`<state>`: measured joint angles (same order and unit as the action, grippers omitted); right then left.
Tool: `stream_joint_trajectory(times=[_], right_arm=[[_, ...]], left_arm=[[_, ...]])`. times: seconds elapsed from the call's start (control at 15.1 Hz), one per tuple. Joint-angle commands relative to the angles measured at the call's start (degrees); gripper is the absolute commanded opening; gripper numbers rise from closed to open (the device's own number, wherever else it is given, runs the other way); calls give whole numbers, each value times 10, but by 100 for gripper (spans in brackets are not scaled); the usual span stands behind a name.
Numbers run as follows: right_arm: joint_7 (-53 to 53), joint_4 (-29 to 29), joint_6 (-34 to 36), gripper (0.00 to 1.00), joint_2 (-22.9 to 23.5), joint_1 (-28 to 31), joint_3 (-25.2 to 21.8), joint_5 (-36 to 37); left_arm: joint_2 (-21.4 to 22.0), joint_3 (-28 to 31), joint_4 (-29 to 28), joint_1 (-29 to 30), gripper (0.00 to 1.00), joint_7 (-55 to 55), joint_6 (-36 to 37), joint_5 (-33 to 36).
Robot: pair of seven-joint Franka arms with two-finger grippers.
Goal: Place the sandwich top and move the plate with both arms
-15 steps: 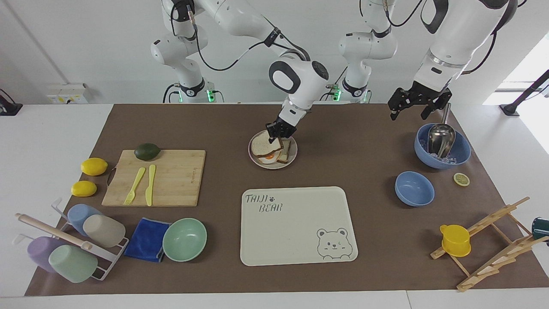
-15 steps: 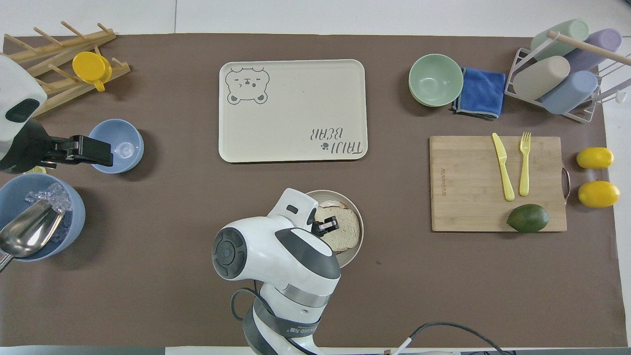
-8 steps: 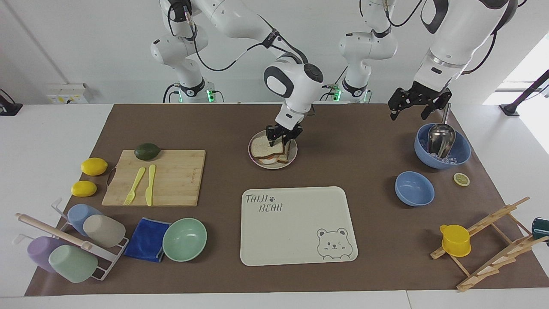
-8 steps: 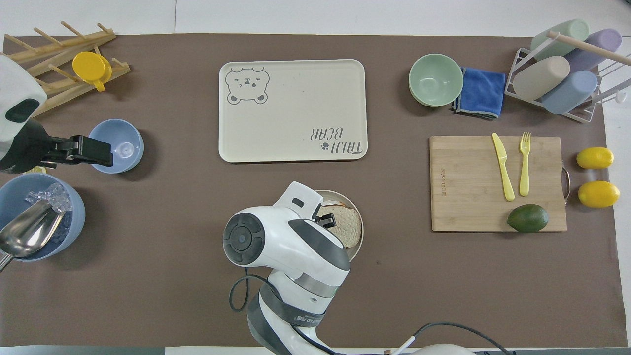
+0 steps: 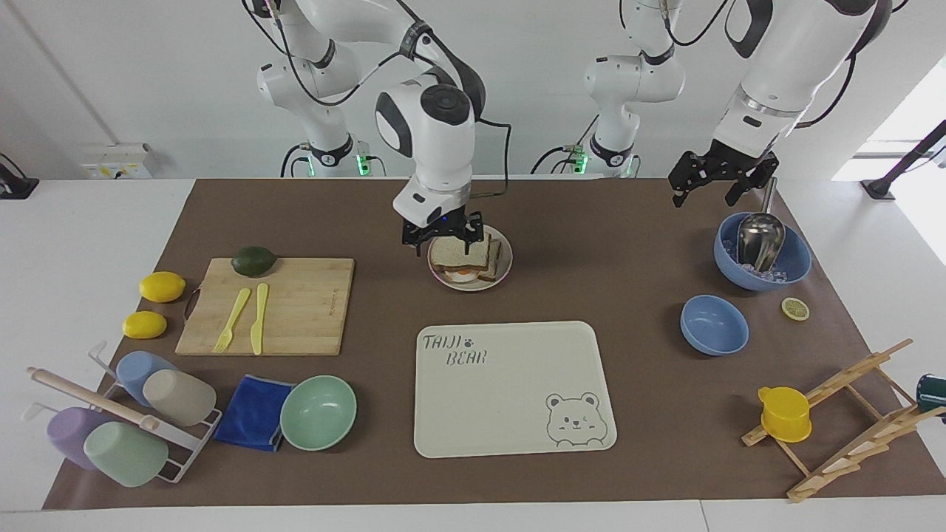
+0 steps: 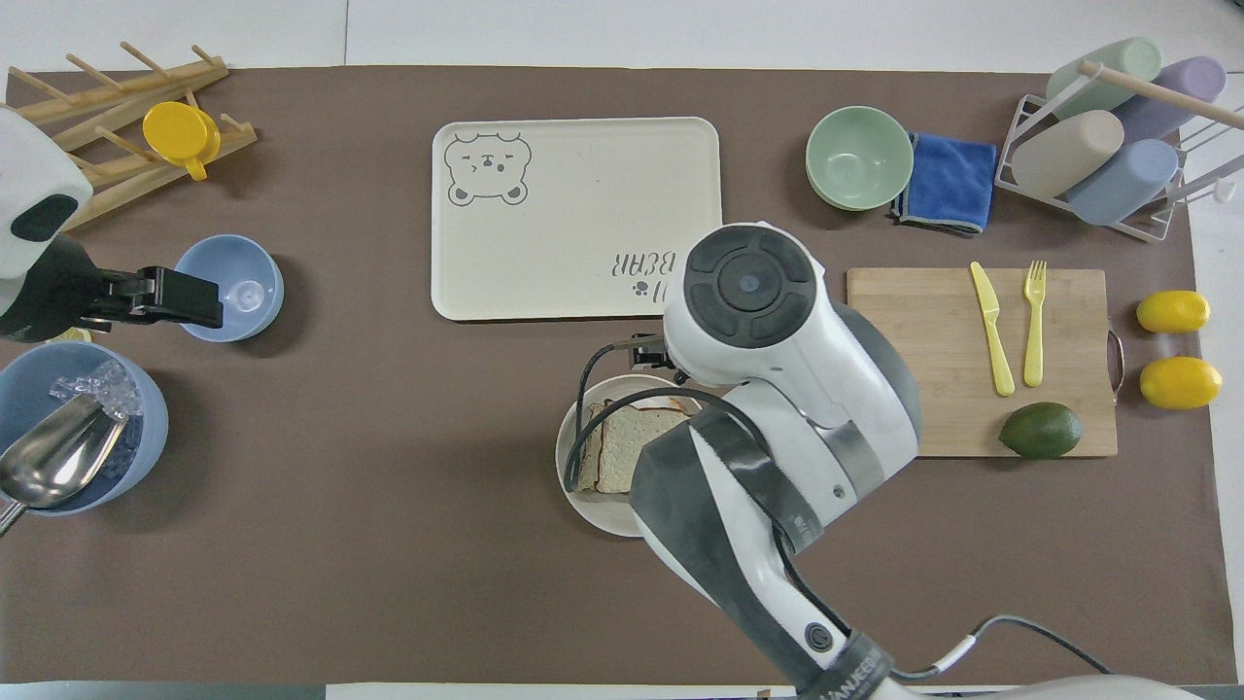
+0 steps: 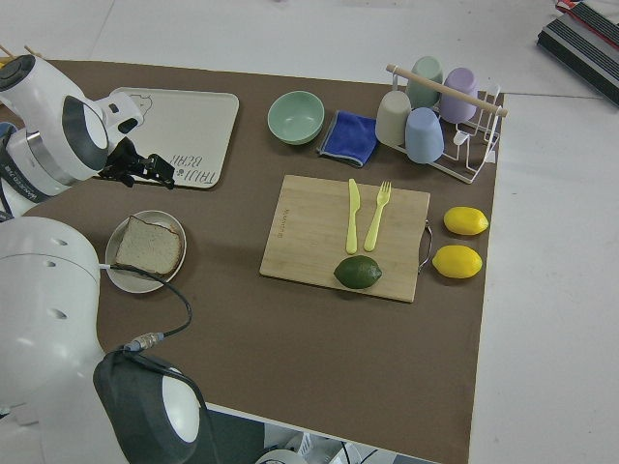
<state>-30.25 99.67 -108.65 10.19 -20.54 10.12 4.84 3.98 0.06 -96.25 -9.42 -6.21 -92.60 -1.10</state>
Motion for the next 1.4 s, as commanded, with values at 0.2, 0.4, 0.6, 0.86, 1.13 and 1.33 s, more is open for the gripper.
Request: stream_joint_trajectory(times=[0.2, 0.4, 0.6, 0.86, 1.13, 1.33], right_arm=[[87, -68, 150, 100, -40, 90, 7, -23], [152, -72, 209, 100, -92, 159, 4, -52], [205, -72, 251, 100, -105, 203, 3, -51], [241, -87, 281, 100, -105, 212, -2, -41], [244, -108, 280, 100, -85, 178, -68, -41], [246, -114, 288, 100, -83, 176, -76, -50]], left_arm=[[8, -1, -10, 5, 100, 5, -7, -7], [8, -1, -10, 6, 100, 5, -7, -6], [8, -1, -10, 6, 100, 5, -7, -7], [8, -1, -10, 5, 100, 5, -7, -7], [8, -1, -10, 6, 100, 5, -7, -7], [8, -1, -10, 5, 100, 3, -7, -7]])
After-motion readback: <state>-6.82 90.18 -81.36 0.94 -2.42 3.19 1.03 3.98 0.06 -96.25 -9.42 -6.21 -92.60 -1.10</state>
